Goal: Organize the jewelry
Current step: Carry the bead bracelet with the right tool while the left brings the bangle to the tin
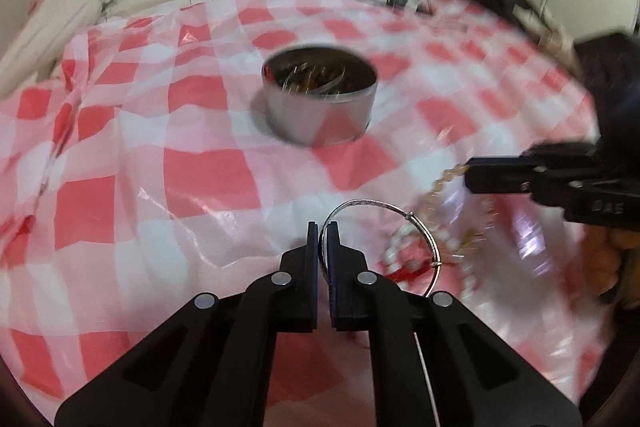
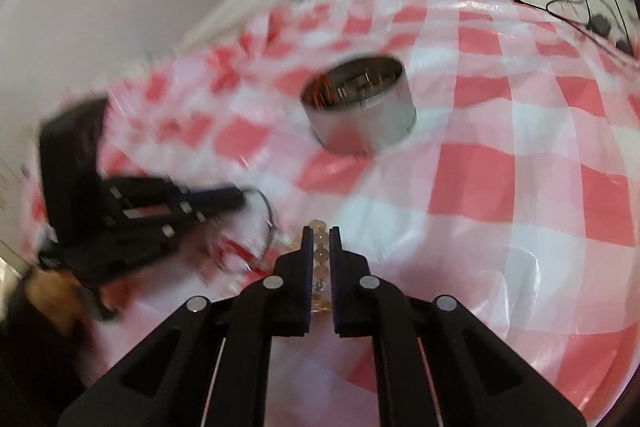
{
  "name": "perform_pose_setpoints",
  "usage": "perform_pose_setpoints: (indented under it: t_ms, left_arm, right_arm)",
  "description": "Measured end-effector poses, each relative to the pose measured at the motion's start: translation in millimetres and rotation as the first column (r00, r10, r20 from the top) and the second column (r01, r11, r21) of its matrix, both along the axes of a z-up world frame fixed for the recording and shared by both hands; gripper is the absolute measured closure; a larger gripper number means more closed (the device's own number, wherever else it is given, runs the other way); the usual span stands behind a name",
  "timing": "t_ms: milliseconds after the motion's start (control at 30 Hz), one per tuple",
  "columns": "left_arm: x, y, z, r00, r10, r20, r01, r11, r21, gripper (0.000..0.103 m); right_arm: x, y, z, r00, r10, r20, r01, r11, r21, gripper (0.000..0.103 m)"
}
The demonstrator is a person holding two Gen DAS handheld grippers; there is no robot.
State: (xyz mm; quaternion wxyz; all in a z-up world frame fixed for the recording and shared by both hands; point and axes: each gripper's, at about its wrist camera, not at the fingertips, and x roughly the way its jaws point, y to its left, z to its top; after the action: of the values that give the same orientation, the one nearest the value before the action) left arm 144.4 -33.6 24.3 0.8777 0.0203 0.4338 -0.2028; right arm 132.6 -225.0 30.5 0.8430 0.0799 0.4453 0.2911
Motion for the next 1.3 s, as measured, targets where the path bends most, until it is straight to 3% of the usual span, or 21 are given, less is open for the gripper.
perform_pose_setpoints:
  t_ms: [100,267,467,900,1000,1067,1133,1200,1300]
  left_arm:
    - [1,9,16,1.0,0.019,0.018,-0.018,0.997,-0.069,0.099]
    - [4,17,31,0.999,0.041,0.034,-0.037,0.992,-0.121,0.099]
    - [22,18,39,0.996,0.071,0.049,-0.065,0.992,-0.106,0.099]
    - [110,-1,37,0.993,0.09,0.071,-0.086,0.995,-0.052,0.099]
    - [120,-5,33,0.993,0.09,0.071,-0.086,0.994,-0.063,0.099]
    - [132,-12,27,0.995,0.079,0.057,-0.076,0.995,-0.056,0.099]
    - [141,-18,17,0.997,0.068,0.025,-0.067,0.997,-0.035,0.096]
    - [144,-20,12,0.998,0.062,0.01,-0.062,0.998,-0.007,0.093]
    - [131,-12,16,0.997,0.065,0.032,-0.065,0.998,0.007,0.079]
  right_arm:
    - [2,-5,16,0.999,-0.015,0.037,0.011,0.995,0.097,0.095]
    - [1,-11,34,0.995,-0.046,0.084,0.032,0.987,0.16,0.095]
    - [17,-13,45,0.994,-0.066,0.091,0.045,0.975,0.216,0.095]
    - [87,0,59,0.99,-0.085,0.11,0.054,0.963,0.262,0.095]
    - [97,7,59,0.988,-0.091,0.123,0.06,0.969,0.239,0.095]
    - [100,14,59,0.982,-0.11,0.156,0.081,0.981,0.178,0.095]
    - [109,28,48,0.979,-0.113,0.171,0.104,0.993,0.059,0.094]
    - [121,34,26,0.994,-0.083,0.066,0.081,0.996,0.026,0.082]
    - [120,24,14,0.993,-0.115,0.033,0.114,0.992,0.045,0.079]
